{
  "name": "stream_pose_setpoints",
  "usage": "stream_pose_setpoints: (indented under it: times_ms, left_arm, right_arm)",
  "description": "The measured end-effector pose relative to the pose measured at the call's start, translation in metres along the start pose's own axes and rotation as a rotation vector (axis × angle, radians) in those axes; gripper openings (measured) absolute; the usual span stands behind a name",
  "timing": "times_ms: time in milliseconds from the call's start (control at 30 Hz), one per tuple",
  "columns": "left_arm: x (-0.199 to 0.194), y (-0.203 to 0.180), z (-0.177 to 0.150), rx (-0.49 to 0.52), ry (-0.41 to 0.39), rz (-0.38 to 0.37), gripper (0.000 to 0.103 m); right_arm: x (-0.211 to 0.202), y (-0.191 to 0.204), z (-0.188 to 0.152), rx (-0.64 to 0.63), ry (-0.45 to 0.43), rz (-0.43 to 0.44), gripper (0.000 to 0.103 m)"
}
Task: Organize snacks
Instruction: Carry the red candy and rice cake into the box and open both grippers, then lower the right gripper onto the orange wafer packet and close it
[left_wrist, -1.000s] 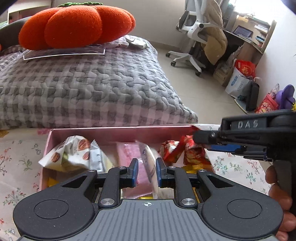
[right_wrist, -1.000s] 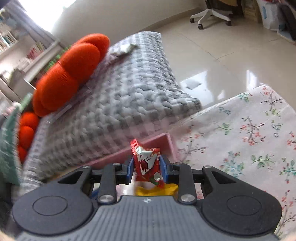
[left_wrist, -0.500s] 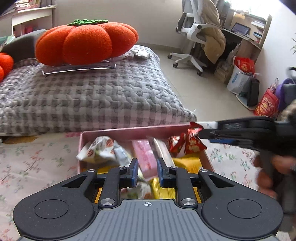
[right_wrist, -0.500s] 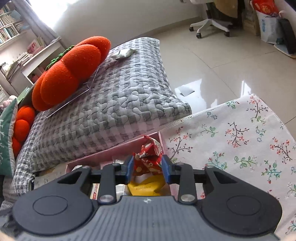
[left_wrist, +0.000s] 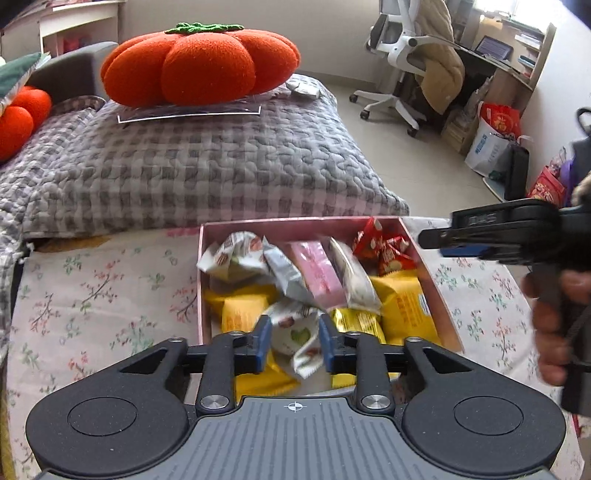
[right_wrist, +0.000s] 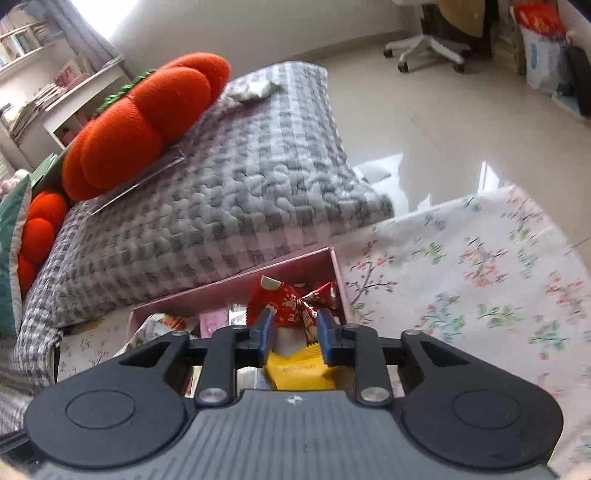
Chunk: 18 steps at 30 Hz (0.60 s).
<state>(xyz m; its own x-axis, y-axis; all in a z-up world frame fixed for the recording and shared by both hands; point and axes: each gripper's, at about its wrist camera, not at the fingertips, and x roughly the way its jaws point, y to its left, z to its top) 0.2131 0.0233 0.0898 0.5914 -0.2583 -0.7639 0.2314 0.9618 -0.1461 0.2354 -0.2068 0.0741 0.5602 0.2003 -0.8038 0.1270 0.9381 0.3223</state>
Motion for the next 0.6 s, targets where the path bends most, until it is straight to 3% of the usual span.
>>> stream_pose_setpoints:
  times_ms: [133,267,467,600]
  left_arm:
    - [-0.017,-0.001,-0.021,0.048,0.028,0.04,0.046]
    - [-0.027,0.0,-0.042,0.068,0.08,0.047,0.049]
    - [-0.035,-0.004,-0.066,0.166,0.11,0.051,0.058]
    - [-0.03,-0.002,-0.082,0.204,0.178,0.029,0.059]
  right_arm:
    - [-0.03,0.004,-0.015,-0.056,0.032,-0.018,0.039]
    - [-0.049,0.013,-0.04,-0.109,0.099,-0.02,0.055]
    - [-0.057,0.032,-0.089,-0.223,0.225,0.004,0.071]
    - [-0.053,0.034,-0.104,-0.259,0.283,-0.002,0.071]
